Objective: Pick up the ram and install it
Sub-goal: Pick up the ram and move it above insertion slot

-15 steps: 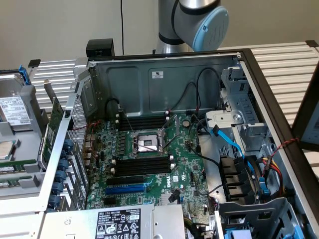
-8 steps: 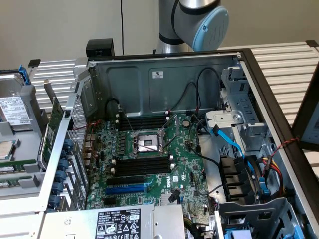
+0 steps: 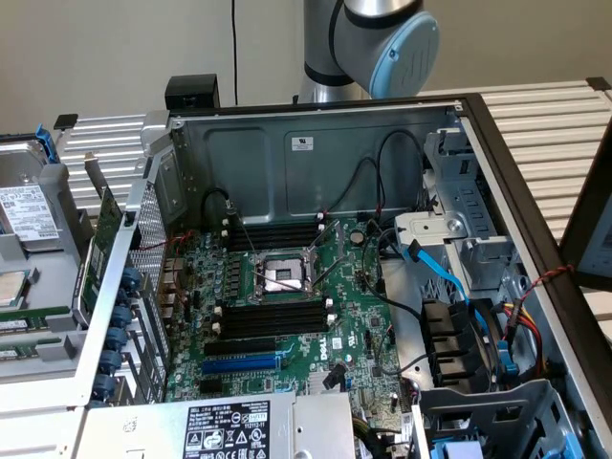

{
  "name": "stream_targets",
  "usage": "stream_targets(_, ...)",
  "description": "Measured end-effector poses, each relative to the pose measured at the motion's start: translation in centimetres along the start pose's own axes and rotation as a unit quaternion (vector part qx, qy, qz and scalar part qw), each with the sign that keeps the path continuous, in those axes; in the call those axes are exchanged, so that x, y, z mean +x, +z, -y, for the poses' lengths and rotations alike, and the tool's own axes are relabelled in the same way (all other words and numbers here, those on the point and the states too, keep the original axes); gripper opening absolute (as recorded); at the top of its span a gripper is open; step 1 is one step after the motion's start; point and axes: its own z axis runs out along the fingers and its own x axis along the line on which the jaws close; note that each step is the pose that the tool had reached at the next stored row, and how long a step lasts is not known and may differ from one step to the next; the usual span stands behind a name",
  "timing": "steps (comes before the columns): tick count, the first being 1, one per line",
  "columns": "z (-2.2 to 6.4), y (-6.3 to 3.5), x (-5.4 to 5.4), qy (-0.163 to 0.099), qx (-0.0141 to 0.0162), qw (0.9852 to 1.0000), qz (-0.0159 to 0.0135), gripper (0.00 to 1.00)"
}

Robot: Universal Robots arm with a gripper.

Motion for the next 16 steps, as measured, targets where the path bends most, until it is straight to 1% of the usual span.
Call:
stream_targets(3,0.0,0.06,0.0,-0.027,-0.0006,0.9996,-0.0015,0.11)
stream_targets(6,0.01,0.1,0.0,-0.055,0.0007,0.9985,-0.0033,0.11)
stream_targets(7,0.01,0.12,0.0,-0.062,0.0018,0.9981,-0.0038,0.11)
stream_targets(9,0.01,0.18,0.0,-0.076,0.0063,0.9971,-0.0051,0.11)
stream_targets(10,0.01,0.19,0.0,-0.08,0.0089,0.9967,-0.0059,0.11)
stream_targets(11,0.01,0.22,0.01,-0.084,0.0125,0.9964,-0.0063,0.11)
stream_targets(12,-0.03,0.23,0.01,-0.084,0.0152,0.9963,-0.0062,0.11)
stream_targets(16,-0.04,0.23,0.07,-0.085,0.0152,0.9963,-0.0059,0.11)
